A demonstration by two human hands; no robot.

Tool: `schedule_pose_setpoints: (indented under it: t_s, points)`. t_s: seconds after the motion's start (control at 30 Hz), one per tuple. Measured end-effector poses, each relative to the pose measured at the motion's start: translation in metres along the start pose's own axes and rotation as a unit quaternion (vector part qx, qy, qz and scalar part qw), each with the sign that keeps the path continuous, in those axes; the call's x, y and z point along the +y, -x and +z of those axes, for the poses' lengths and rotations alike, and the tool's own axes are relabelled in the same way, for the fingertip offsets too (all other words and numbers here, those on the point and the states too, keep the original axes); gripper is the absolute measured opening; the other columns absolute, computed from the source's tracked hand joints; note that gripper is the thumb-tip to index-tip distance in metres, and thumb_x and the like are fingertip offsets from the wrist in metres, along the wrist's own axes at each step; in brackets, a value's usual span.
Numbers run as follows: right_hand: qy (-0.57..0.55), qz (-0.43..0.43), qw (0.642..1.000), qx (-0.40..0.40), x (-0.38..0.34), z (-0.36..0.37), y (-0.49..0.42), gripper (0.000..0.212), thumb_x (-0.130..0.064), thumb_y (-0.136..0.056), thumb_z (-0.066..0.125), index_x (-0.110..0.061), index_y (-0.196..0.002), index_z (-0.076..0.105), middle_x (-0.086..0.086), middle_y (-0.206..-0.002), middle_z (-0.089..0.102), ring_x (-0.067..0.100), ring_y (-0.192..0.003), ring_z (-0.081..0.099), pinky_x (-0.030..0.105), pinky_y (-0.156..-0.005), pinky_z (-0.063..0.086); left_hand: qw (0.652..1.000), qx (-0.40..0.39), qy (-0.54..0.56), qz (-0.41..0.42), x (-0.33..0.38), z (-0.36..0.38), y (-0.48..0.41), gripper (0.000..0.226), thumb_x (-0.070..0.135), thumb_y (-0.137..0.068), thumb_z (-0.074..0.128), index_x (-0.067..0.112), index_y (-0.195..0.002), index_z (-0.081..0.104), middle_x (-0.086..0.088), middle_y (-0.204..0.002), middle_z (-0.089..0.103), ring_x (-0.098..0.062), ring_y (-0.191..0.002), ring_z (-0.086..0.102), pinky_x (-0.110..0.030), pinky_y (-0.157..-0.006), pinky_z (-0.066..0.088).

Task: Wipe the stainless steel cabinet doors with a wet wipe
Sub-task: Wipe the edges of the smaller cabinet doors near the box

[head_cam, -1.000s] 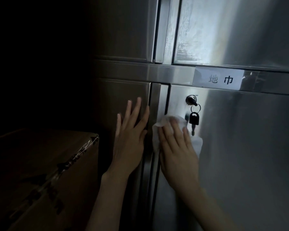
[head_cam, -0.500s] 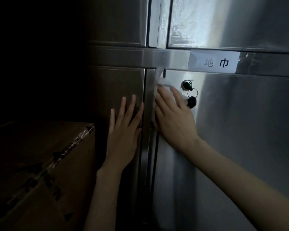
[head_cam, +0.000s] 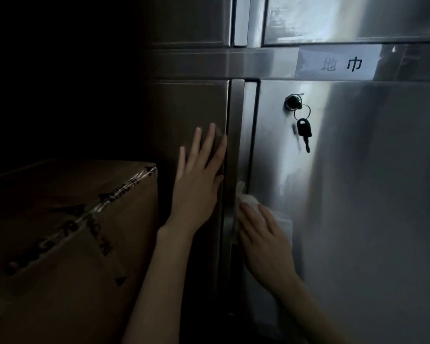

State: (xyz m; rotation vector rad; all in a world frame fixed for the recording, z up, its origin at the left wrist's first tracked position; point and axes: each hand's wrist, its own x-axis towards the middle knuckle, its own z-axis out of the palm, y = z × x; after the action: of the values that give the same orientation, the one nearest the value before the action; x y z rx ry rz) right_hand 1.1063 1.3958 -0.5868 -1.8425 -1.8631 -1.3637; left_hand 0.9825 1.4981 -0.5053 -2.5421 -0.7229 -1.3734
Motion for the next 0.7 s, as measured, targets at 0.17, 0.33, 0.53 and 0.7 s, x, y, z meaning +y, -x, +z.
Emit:
schedule_pose_setpoints:
  t_s: [0.17, 0.33, 0.53, 0.7]
  points:
    - [-0.124, 0.165, 0.973, 0.108, 0.029, -0.016, -0.019, 0.045, -0.014, -0.089, 0.049, 0.004, -0.130, 0.050, 0.019, -0.148, 0.033, 0.035, -0.139, 0.024, 0.045, -0.115, 0.014, 1.000, 0.001, 0.016, -0.009, 0.000, 0.008, 0.005, 0.084, 0.003, -0.091, 0.058, 0.029, -0.149, 0.003, 0.008, -0.158, -0.012, -0.014, -0.146, -0.019, -0.042, -0.119, -0.008]
    - [-0.109, 0.071, 0.988, 0.080, -0.004, 0.001, -0.015, 0.042, -0.019, -0.086, 0.043, 0.000, -0.118, 0.062, 0.018, -0.134, 0.053, 0.032, -0.127, 0.045, 0.043, -0.111, 0.024, 0.999, 0.009, 0.036, -0.006, -0.004, 0.005, 0.003, 0.082, -0.002, -0.092, 0.055, 0.030, -0.149, 0.007, 0.011, -0.158, -0.009, -0.009, -0.146, -0.018, -0.041, -0.120, -0.005]
    - [-0.144, 0.170, 0.967, 0.122, -0.014, -0.005, -0.065, 0.043, -0.015, -0.091, 0.033, 0.010, -0.113, 0.060, 0.028, -0.124, 0.056, 0.037, -0.114, 0.056, 0.046, -0.105, 0.036, 0.997, 0.009, 0.071, -0.012, -0.007, 0.002, 0.004, 0.081, -0.014, -0.088, 0.044, 0.033, -0.147, 0.014, 0.015, -0.157, -0.005, -0.009, -0.147, -0.014, -0.035, -0.121, -0.005]
    - [-0.176, 0.236, 0.945, 0.144, -0.025, 0.000, -0.073, 0.044, -0.018, -0.093, 0.035, 0.009, -0.120, 0.057, 0.025, -0.124, 0.057, 0.034, -0.119, 0.054, 0.040, -0.111, 0.025, 0.997, 0.007, 0.080, -0.011, -0.008, 0.000, 0.004, 0.090, -0.024, -0.082, 0.043, 0.033, -0.146, 0.015, 0.017, -0.156, -0.006, -0.006, -0.146, -0.015, -0.032, -0.120, -0.008]
